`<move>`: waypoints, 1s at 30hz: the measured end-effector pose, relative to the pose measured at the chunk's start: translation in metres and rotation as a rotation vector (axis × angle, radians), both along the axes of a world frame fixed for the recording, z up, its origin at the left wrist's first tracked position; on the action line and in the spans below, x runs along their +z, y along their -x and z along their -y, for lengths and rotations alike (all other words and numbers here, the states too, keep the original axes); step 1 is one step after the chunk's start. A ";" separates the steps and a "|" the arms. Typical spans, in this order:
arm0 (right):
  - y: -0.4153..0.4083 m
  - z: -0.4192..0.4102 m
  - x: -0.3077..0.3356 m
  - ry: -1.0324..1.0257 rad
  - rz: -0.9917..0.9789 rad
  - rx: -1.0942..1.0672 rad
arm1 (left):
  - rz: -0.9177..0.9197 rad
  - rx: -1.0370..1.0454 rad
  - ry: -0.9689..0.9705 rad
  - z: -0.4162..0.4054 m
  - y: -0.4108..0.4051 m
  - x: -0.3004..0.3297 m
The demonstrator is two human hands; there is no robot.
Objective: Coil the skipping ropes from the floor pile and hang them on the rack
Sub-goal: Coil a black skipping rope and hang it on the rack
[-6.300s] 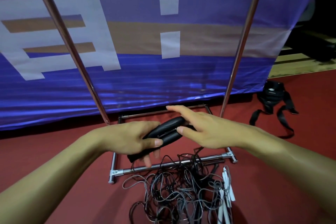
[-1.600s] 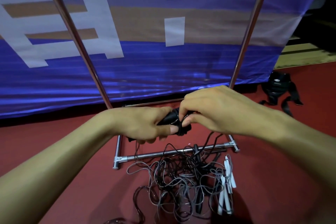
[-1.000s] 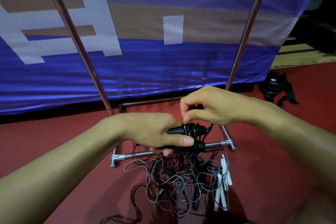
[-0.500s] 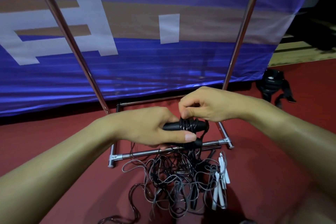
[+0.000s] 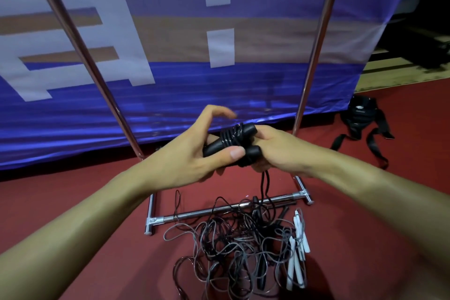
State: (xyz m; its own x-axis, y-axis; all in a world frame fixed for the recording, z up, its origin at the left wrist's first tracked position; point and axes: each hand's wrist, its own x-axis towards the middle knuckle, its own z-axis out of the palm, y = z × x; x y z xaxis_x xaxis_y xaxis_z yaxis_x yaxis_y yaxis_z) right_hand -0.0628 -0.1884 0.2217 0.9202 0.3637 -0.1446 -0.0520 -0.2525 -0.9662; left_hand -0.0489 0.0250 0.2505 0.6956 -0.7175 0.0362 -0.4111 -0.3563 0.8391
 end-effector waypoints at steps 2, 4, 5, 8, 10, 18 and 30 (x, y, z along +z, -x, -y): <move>0.004 -0.003 -0.001 -0.115 -0.105 0.020 | 0.026 -0.044 0.014 0.002 0.003 0.000; 0.009 -0.005 -0.001 -0.240 -0.227 0.043 | 0.055 -0.071 0.010 0.003 0.004 0.000; 0.010 -0.006 -0.001 -0.270 -0.261 0.045 | 0.067 -0.076 0.002 0.004 0.004 -0.001; 0.014 -0.006 0.000 -0.317 -0.330 0.023 | 0.113 -0.084 -0.024 0.004 0.005 0.001; 0.015 -0.007 0.002 -0.333 -0.370 -0.011 | 0.172 -0.089 -0.056 0.006 0.007 0.002; 0.019 -0.013 0.018 -0.507 -0.463 -0.226 | 0.232 -0.022 -0.081 0.009 0.013 0.005; 0.025 -0.016 0.023 -0.392 -0.379 -0.228 | 0.054 -0.005 -0.007 0.006 0.013 0.006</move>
State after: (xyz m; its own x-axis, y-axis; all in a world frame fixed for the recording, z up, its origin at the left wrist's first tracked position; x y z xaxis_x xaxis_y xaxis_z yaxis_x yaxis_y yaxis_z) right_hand -0.0876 -0.1723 0.2443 0.8918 0.2551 -0.3735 -0.4230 0.1778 -0.8885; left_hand -0.0616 0.0188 0.2567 0.6890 -0.7215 0.0684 -0.4579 -0.3601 0.8128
